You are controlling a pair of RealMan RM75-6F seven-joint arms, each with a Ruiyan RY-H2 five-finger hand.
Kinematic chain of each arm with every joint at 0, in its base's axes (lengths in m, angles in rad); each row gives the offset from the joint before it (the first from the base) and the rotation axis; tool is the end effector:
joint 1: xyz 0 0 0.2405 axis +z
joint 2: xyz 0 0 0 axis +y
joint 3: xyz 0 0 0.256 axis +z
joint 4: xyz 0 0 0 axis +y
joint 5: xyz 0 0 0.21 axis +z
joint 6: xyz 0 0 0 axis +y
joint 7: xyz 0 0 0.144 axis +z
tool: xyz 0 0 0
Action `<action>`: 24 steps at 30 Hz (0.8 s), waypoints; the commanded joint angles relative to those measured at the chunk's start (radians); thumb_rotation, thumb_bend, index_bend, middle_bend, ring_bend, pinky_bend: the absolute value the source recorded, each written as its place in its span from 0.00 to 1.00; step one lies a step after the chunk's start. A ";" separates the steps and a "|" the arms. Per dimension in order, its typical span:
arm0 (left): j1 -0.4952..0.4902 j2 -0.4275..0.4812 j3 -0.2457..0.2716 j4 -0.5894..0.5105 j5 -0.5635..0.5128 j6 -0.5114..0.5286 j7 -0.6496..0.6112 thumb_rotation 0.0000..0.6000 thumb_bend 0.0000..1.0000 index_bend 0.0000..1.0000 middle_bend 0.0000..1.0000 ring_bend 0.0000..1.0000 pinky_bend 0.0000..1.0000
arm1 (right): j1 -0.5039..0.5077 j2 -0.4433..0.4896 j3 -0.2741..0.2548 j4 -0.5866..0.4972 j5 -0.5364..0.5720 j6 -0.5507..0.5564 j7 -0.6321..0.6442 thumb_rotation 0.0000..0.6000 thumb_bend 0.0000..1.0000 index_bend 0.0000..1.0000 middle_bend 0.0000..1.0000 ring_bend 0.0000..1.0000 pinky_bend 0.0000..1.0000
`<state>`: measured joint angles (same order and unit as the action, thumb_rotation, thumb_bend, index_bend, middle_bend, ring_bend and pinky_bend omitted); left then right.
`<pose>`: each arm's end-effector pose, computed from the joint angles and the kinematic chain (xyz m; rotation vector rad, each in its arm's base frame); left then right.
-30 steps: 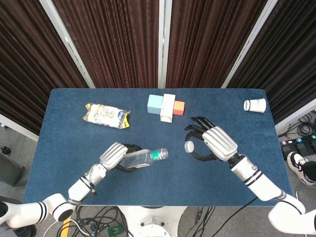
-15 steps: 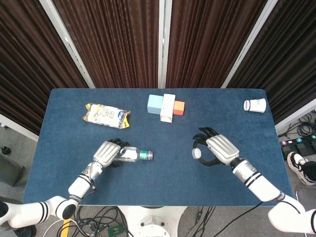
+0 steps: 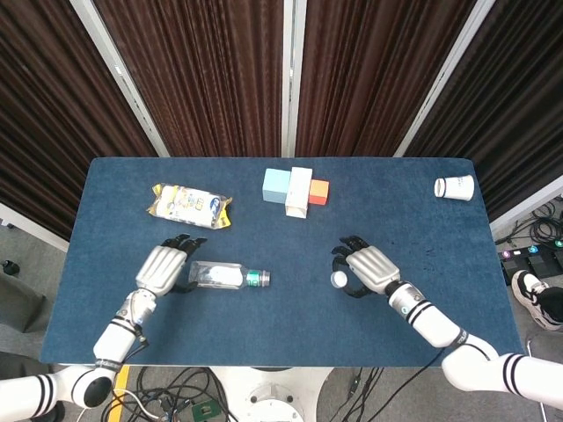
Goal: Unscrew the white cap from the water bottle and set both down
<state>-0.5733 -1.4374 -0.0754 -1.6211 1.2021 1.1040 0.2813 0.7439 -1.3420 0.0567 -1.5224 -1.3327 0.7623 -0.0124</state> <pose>-0.1938 0.2923 0.0143 -1.7825 -1.0273 -0.9244 -0.1850 -0.3254 0.0086 2.1053 -1.0715 0.7988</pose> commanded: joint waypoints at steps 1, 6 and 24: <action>0.040 0.041 -0.001 -0.029 0.022 0.050 -0.043 1.00 0.20 0.13 0.22 0.11 0.23 | 0.022 -0.068 0.001 0.074 0.025 -0.032 -0.025 1.00 0.35 0.41 0.14 0.00 0.00; 0.088 0.090 0.012 -0.045 0.055 0.105 -0.079 1.00 0.20 0.13 0.22 0.11 0.23 | 0.033 -0.122 -0.004 0.138 0.024 -0.049 -0.035 1.00 0.35 0.27 0.12 0.00 0.00; 0.256 0.254 0.046 0.045 0.070 0.247 -0.146 1.00 0.20 0.16 0.22 0.11 0.18 | -0.290 0.190 -0.054 -0.068 -0.055 0.428 0.066 1.00 0.37 0.11 0.08 0.00 0.00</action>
<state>-0.3400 -1.2032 -0.0357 -1.5924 1.2603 1.3257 0.1427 0.5453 -1.2310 0.0325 -1.5331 -1.3396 1.0813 0.0028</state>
